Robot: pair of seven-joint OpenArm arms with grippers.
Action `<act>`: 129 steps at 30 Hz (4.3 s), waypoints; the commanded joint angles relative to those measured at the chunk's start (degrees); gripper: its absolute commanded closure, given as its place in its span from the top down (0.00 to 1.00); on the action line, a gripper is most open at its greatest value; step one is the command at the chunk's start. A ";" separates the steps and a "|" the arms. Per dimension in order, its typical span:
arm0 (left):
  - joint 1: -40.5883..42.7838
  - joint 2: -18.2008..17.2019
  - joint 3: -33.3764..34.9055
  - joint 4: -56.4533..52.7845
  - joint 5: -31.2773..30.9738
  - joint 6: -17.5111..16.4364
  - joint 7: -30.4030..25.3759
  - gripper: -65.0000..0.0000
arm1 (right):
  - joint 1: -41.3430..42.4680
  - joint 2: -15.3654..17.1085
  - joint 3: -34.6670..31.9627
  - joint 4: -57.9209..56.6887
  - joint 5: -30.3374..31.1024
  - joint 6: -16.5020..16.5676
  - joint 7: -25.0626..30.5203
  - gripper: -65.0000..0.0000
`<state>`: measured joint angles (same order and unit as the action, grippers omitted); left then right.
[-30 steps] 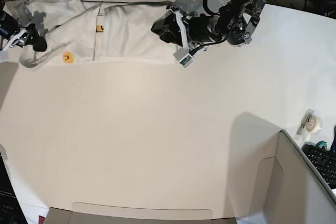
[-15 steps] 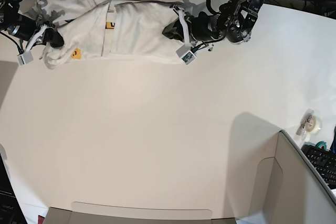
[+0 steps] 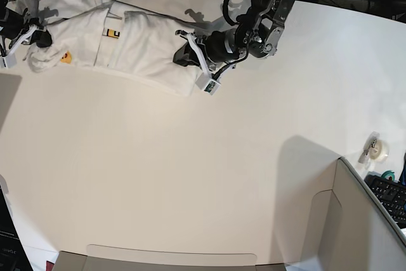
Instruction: Layout the t-shirt on the table in an organized manner, then fold the t-shirt properly
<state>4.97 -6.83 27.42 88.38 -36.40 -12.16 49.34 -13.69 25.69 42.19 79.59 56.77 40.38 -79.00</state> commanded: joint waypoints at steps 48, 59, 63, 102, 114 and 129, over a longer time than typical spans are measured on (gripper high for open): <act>5.09 1.42 -0.39 21.64 4.80 16.16 16.20 0.00 | 3.98 -21.87 -22.46 35.62 -4.95 -0.38 -1.00 0.00; 7.38 -0.86 -0.39 22.61 4.89 16.16 16.02 0.00 | 4.59 -27.50 -22.72 36.14 -5.30 -0.38 -1.00 0.00; 7.38 -0.69 0.05 20.76 4.89 16.16 16.02 0.00 | 4.68 -30.48 -22.72 36.14 -5.30 -0.38 -1.00 0.00; 8.08 -0.86 2.34 22.17 4.89 16.16 12.24 0.14 | 13.83 -30.75 -41.71 24.63 -28.16 -2.09 0.89 0.00; 11.60 -1.04 -6.54 30.00 4.71 16.08 12.77 0.20 | 14.88 -29.96 -41.62 24.54 -28.16 -2.09 0.89 0.00; 12.48 -2.36 -9.35 16.19 4.97 16.25 11.89 0.00 | 14.97 -30.04 -42.68 22.78 -30.62 -2.18 0.89 0.00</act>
<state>17.08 -9.08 18.13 104.75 -33.58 3.20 60.05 0.47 -4.08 -0.12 101.71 25.10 38.35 -78.85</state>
